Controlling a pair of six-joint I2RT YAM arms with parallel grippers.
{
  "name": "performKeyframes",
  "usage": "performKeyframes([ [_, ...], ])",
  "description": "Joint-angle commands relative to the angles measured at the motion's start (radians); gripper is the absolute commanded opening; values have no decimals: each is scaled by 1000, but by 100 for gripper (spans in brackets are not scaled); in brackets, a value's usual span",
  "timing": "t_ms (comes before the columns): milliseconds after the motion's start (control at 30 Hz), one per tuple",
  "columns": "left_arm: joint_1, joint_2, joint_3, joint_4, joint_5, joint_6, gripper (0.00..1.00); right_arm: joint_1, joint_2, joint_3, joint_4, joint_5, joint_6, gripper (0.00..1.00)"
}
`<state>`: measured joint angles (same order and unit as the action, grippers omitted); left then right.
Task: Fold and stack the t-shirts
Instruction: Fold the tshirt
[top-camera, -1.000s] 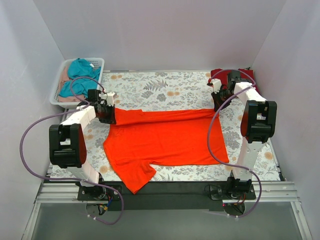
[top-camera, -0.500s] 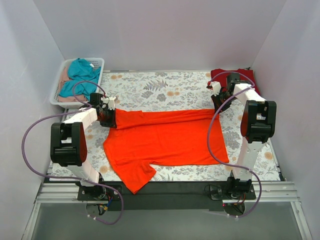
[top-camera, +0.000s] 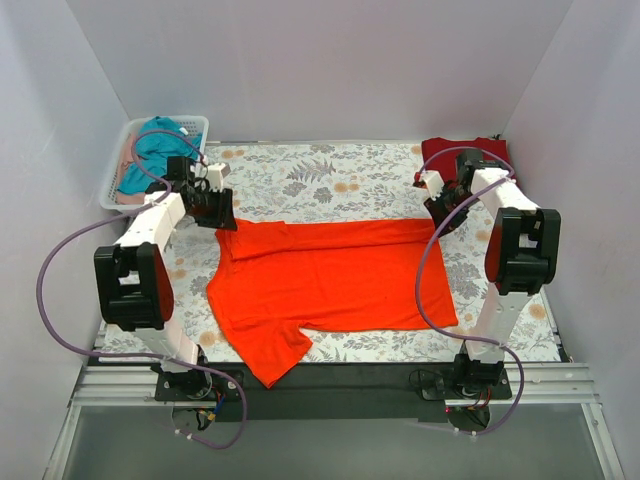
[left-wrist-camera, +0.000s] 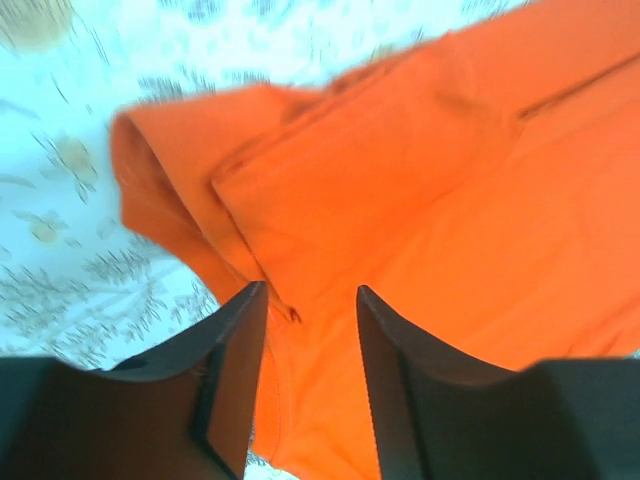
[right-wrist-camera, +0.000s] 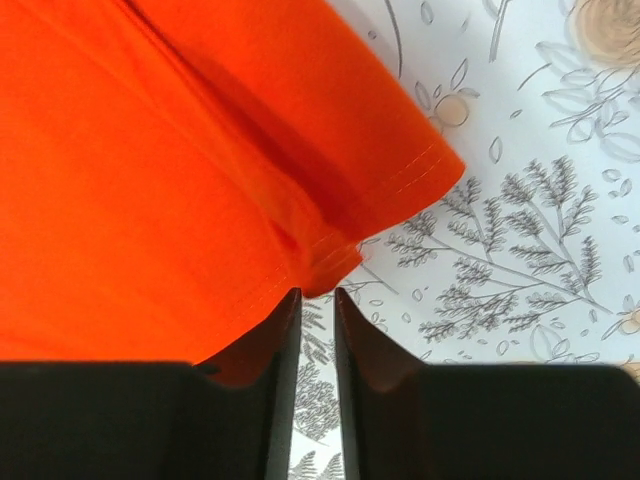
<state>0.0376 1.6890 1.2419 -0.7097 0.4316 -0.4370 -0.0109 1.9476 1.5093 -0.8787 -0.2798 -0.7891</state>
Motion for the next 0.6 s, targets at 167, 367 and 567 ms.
performKeyframes([
  [167, 4, 139, 203, -19, 3, -94, 45, 2, 66, 103, -212, 33, -93, 16],
  [367, 2, 233, 249, -10, 4, -88, 44, 2, 57, 107, -227, 11, -88, 24],
  [567, 4, 270, 238, -2, -25, -71, 44, 2, 48, 161, -240, -27, -59, 34],
])
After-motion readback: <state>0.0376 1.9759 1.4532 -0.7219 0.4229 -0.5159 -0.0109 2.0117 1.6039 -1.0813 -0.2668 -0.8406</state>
